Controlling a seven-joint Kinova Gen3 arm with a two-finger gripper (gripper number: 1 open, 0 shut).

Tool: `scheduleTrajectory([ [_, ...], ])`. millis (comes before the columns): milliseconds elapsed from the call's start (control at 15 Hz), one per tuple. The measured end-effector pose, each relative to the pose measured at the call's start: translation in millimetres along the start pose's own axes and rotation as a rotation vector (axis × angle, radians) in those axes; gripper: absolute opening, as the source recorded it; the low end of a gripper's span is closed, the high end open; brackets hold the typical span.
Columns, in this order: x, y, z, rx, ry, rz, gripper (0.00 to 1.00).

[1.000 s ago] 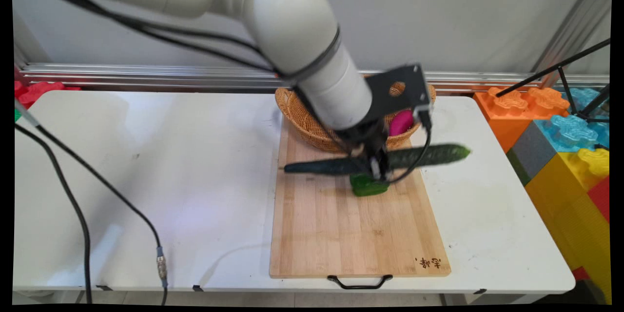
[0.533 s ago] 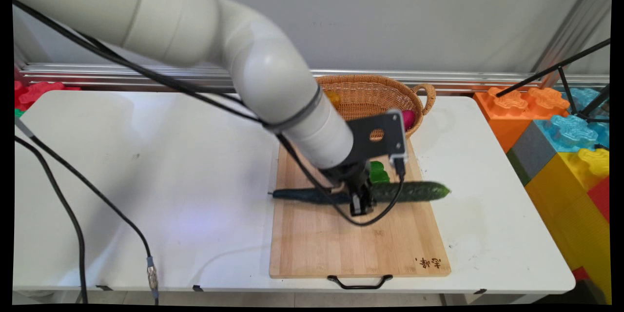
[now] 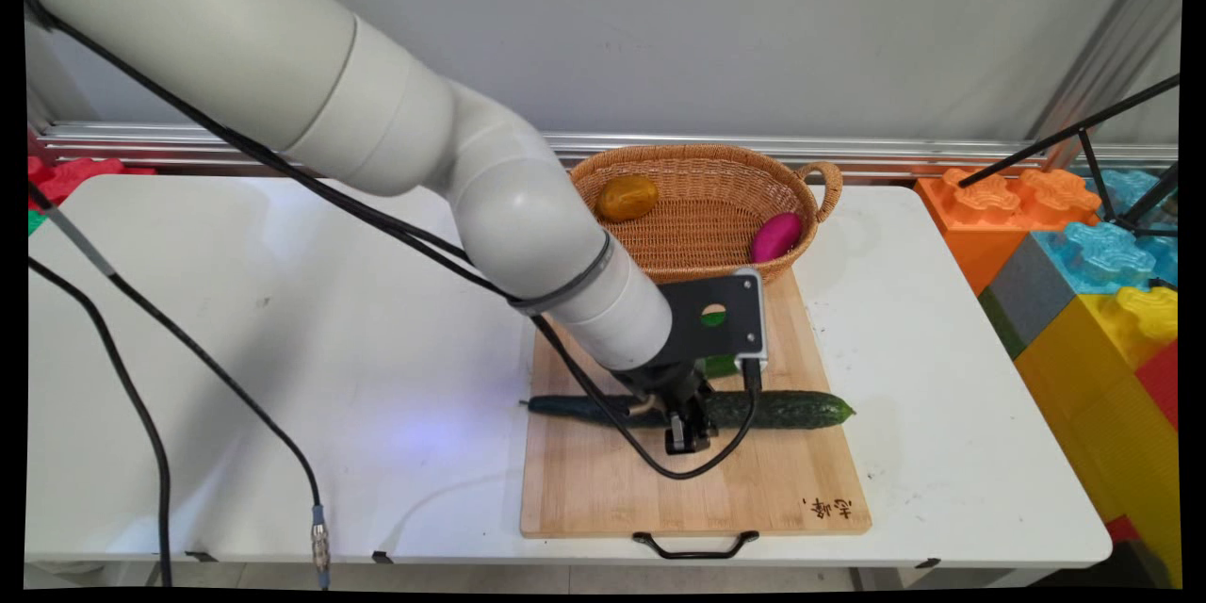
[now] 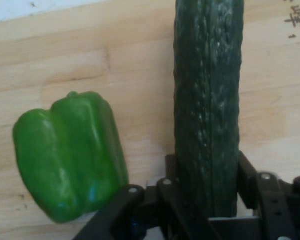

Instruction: Place the picked object on the cutting board

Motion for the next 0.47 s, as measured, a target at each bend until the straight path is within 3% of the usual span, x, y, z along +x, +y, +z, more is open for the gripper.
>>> scheduleTrajectory([
  [67,-1,1,2,-0.002,0.0,0.004,1.0],
  [467,-9,7,13,-0.017,-0.008,0.007,1.0],
])
